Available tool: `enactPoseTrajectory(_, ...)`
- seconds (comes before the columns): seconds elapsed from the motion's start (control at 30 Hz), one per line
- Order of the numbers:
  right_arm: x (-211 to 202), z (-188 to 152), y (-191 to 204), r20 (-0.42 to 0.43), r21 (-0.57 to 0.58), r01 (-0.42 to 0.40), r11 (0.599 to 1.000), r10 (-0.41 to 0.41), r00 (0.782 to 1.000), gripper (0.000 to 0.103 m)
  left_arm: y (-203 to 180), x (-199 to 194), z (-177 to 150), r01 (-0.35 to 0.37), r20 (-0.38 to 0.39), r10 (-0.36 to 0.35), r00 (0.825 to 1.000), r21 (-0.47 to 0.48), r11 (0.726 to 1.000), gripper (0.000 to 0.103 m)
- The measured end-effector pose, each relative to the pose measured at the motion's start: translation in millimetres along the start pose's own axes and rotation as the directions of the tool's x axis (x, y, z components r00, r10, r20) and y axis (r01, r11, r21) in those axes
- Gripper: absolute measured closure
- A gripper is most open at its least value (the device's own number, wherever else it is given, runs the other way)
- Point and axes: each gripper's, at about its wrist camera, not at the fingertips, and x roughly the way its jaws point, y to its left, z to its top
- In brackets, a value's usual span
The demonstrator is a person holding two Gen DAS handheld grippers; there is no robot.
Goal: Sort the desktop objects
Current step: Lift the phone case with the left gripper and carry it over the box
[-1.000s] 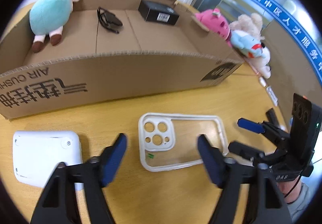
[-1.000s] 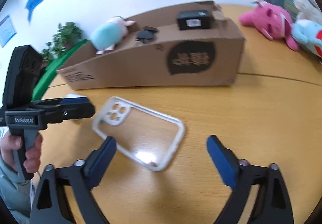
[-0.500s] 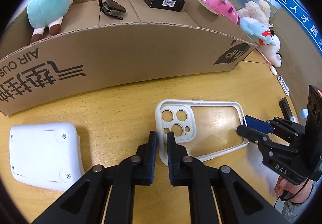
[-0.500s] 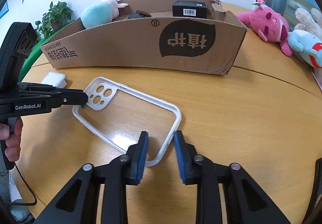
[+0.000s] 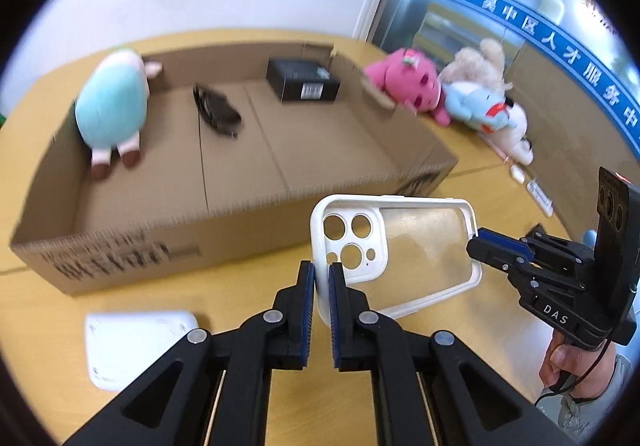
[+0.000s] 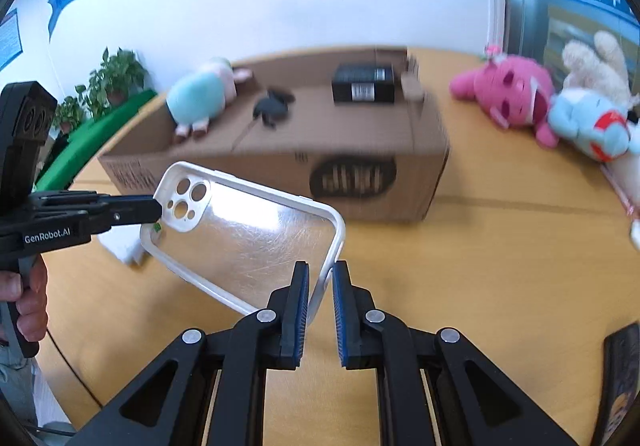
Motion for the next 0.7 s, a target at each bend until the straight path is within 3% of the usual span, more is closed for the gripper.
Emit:
enactPoseTrajectory(0.33, -13, 67, 25, 0.09, -0.076, 0.011, 0.997, -0.004, 0.996, 0.092, 25, -32, 37, -0.004, 0.092, 0.006, 0.996, -0.022, 1.0, 0.096)
enactPoseTrajectory(0.7, 30, 124, 71, 0.074, -0.131, -0.083, 0.988, 0.093, 0.993, 0.091, 90, -54, 58, -0.065, 0.12, 0.078, 0.99, -0.105, 0.992, 0.096)
